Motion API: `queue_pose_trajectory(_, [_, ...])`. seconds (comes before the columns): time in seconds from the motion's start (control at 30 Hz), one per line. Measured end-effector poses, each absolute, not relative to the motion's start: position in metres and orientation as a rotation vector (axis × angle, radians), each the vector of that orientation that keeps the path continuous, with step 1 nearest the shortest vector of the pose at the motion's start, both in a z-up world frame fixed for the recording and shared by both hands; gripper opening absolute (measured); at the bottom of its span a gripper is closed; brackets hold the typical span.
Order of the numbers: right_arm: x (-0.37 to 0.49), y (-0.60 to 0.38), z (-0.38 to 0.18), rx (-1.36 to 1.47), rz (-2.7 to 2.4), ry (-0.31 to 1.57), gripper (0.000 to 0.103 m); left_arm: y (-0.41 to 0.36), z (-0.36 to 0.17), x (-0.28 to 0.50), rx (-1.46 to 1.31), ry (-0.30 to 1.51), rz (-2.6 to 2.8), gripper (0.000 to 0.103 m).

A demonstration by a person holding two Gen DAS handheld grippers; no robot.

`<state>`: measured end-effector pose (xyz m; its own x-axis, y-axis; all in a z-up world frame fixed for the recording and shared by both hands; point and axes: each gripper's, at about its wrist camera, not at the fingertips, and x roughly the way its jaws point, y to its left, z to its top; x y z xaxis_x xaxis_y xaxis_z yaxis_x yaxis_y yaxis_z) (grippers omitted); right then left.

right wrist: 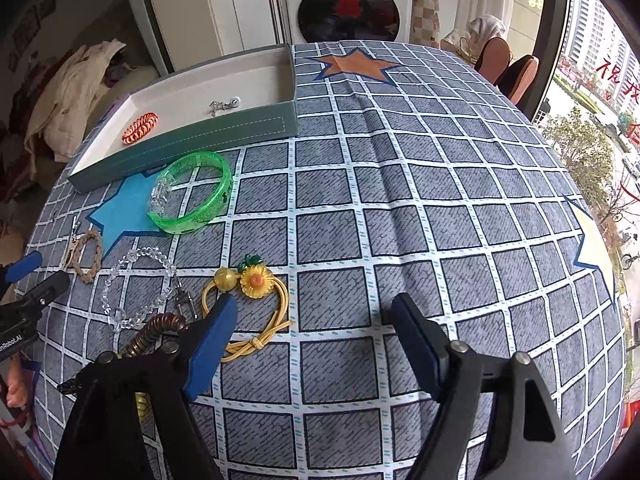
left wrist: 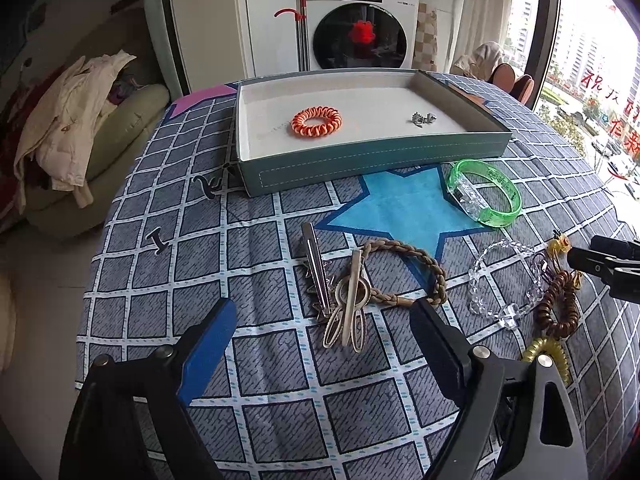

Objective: Organize jewelry
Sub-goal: 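Move both open tools back over the remaining jewelry on the table, then grasp the beige hair clip with the left tool while the right tool grasps the yellow sunflower bracelet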

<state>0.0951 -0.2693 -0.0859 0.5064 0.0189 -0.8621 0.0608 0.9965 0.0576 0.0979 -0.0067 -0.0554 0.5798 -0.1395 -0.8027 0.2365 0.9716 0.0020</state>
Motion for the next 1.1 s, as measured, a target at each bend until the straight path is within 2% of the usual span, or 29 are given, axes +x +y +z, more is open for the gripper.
queue_pose_trajectory(0.03, [0.097, -0.266, -0.087, 0.07, -0.019, 1.041, 0.077, -0.007, -0.057, 0.1, 0.114, 0.937, -0.222, 0.091])
queue_pose_trajectory(0.13, [0.102, -0.254, -0.088, 0.012, -0.001, 1.031, 0.074, -0.008, -0.06, 0.102, 0.115, 0.945, -0.216, 0.09])
queue_pose_trajectory(0.27, [0.104, -0.242, -0.088, -0.034, 0.037, 1.015, 0.068, -0.008, -0.062, 0.102, 0.122, 0.945, -0.222, 0.076])
queue_pose_trajectory(0.3, [0.105, -0.24, -0.087, -0.035, 0.045, 1.014, 0.063, -0.008, -0.062, 0.102, 0.119, 0.946, -0.224, 0.069])
queue_pose_trajectory(0.37, [0.104, -0.237, -0.086, -0.035, 0.056, 1.014, 0.052, -0.006, -0.062, 0.102, 0.106, 0.95, -0.234, 0.064])
queue_pose_trajectory(0.5, [0.104, -0.234, -0.084, -0.028, 0.061, 1.017, 0.02, -0.001, -0.06, 0.102, 0.081, 0.95, -0.241, 0.042])
queue_pose_trajectory(0.57, [0.103, -0.235, -0.084, -0.02, 0.053, 1.014, 0.02, 0.002, -0.059, 0.102, 0.057, 0.952, -0.262, 0.033])
queue_pose_trajectory(0.63, [0.101, -0.236, -0.083, -0.006, 0.045, 1.008, 0.02, 0.006, -0.057, 0.101, 0.042, 0.947, -0.267, 0.032])
queue_pose_trajectory(0.67, [0.099, -0.237, -0.082, 0.006, 0.044, 1.004, 0.02, 0.008, -0.055, 0.1, 0.035, 0.945, -0.271, 0.025])
queue_pose_trajectory(0.7, [0.098, -0.239, -0.081, 0.018, 0.044, 1.0, 0.02, 0.009, -0.054, 0.1, 0.021, 0.946, -0.283, 0.022])
queue_pose_trajectory(1.1, [0.092, -0.246, -0.057, 0.088, 0.064, 0.946, 0.02, 0.02, -0.031, 0.092, -0.04, 0.905, -0.328, 0.022])
